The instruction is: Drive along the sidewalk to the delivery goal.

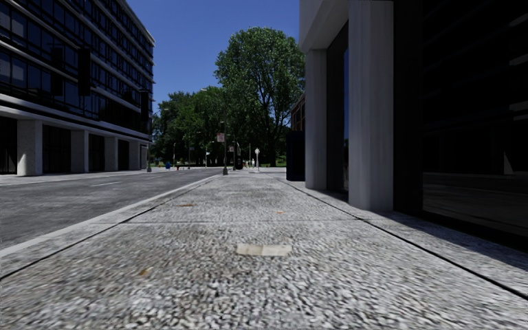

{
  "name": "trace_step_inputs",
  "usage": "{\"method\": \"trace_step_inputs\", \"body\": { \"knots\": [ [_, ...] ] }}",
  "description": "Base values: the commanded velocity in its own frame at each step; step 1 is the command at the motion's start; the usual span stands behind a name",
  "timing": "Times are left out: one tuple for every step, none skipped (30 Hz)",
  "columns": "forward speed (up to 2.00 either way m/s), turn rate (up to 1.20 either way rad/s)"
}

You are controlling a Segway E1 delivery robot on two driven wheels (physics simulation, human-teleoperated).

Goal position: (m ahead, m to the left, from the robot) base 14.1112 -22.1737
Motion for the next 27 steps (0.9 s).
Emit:
{"method": "trace_step_inputs", "body": {
  "knots": [
    [2.00,0.00],
    [2.00,0.00],
    [2.00,0.00],
    [2.00,0.00],
    [2.00,0.00],
    [2.00,0.00],
    [2.00,0.00],
    [2.00,0.00],
    [2.00,0.00],
    [2.00,0.00],
    [2.00,0.00],
    [2.00,0.00],
    [2.00,0.00],
    [2.00,0.00],
    [2.00,0.00],
    [2.00,0.00],
    [2.00,0.00],
    [2.00,0.00],
    [2.00,0.00],
    [2.00,0.00],
    [2.00,0.00],
    [2.00,0.00],
    [2.00,0.00],
    [2.00,0.00],
    [2.00,0.00],
    [2.00,0.00],
    [2.00,0.00]
  ]
}}
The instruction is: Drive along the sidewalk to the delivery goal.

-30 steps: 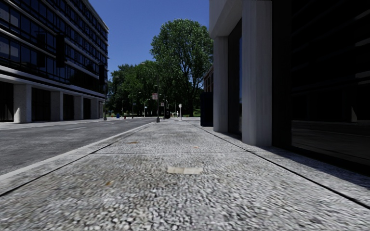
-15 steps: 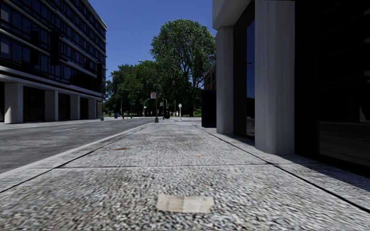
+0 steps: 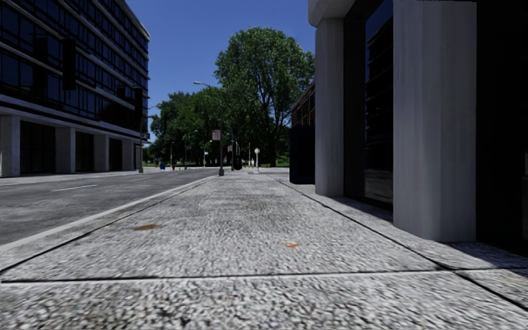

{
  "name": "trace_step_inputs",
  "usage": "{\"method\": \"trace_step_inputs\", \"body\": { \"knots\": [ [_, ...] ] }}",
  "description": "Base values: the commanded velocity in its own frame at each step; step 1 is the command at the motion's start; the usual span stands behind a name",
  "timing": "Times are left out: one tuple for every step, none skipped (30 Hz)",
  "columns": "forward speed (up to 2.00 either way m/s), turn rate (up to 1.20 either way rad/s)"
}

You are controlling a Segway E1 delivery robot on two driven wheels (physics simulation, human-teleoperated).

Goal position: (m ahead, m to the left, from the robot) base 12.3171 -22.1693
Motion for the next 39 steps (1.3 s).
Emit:
{"method": "trace_step_inputs", "body": {
  "knots": [
    [2.00,0.00],
    [2.00,0.00],
    [2.00,0.00],
    [2.00,0.00],
    [2.00,0.00],
    [2.00,0.00],
    [2.00,0.00],
    [2.00,0.00],
    [2.00,0.00],
    [2.00,0.00],
    [2.00,0.00],
    [2.00,0.00],
    [2.00,0.00],
    [2.00,0.00],
    [2.00,0.00],
    [2.00,0.00],
    [2.00,0.00],
    [2.00,0.00],
    [2.00,0.00],
    [2.00,0.00],
    [2.00,0.00],
    [2.00,0.00],
    [2.00,0.00],
    [2.00,0.00],
    [2.00,0.00],
    [2.00,0.00],
    [2.00,0.00],
    [2.00,0.00],
    [2.00,0.00],
    [2.00,0.00],
    [2.00,0.00],
    [2.00,0.00],
    [2.00,0.00],
    [2.00,0.00],
    [2.00,0.00],
    [2.00,0.00],
    [2.00,0.00],
    [2.00,0.00],
    [2.00,0.00]
  ]
}}
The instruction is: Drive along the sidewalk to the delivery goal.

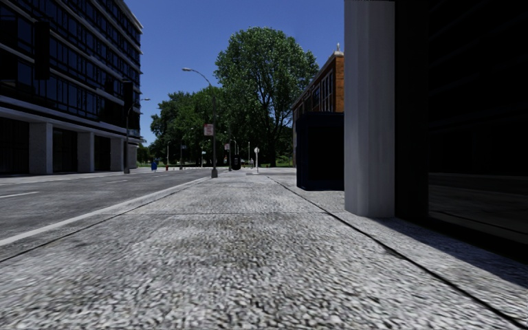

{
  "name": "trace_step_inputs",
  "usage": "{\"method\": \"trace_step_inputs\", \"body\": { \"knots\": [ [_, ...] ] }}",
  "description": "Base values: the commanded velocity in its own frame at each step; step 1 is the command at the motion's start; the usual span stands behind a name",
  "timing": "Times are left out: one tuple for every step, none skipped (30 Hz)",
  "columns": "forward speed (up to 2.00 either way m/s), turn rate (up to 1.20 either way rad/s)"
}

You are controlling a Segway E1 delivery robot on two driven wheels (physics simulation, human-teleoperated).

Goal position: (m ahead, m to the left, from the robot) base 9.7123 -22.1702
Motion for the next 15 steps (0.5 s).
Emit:
{"method": "trace_step_inputs", "body": {
  "knots": [
    [2.00,0.00],
    [2.00,0.00],
    [2.00,0.00],
    [2.00,0.00],
    [2.00,0.00],
    [2.00,0.00],
    [2.00,0.00],
    [2.00,0.00],
    [2.00,0.00],
    [2.00,0.00],
    [2.00,0.00],
    [2.00,0.00],
    [2.00,0.00],
    [2.00,0.00],
    [2.00,0.00]
  ]
}}
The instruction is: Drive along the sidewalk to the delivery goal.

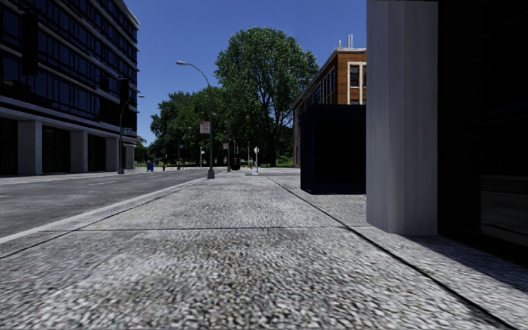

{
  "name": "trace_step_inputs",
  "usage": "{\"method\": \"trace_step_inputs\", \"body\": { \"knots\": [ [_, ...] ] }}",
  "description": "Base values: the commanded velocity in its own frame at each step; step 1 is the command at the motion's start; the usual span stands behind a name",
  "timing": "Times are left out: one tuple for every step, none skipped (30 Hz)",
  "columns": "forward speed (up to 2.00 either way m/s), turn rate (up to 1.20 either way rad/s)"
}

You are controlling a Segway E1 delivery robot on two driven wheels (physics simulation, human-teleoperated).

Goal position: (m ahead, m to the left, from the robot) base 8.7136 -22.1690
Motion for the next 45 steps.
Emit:
{"method": "trace_step_inputs", "body": {
  "knots": [
    [2.00,0.00],
    [2.00,0.00],
    [2.00,0.00],
    [2.00,0.00],
    [2.00,0.00],
    [2.00,0.00],
    [2.00,0.00],
    [2.00,0.00],
    [2.00,0.00],
    [2.00,0.00],
    [2.00,0.00],
    [2.00,0.00],
    [2.00,0.00],
    [2.00,0.00],
    [2.00,0.00],
    [2.00,0.00],
    [2.00,0.00],
    [2.00,0.00],
    [2.00,0.00],
    [2.00,0.00],
    [2.00,0.00],
    [2.00,0.00],
    [2.00,-0.09],
    [2.00,-0.12],
    [2.00,-0.12],
    [2.00,-0.17],
    [2.00,-0.20],
    [2.00,-0.27],
    [2.00,-0.27],
    [2.00,-0.39],
    [2.00,-0.46],
    [2.00,-0.47],
    [2.00,-0.47],
    [2.00,-0.47],
    [2.00,-0.48],
    [2.00,-0.48],
    [2.00,-0.48],
    [2.00,-0.48],
    [2.00,-0.48],
    [2.00,-0.48],
    [2.00,-0.48],
    [2.00,-0.49],
    [2.00,-0.49],
    [2.00,-0.49],
    [2.00,-0.49]
  ]
}}
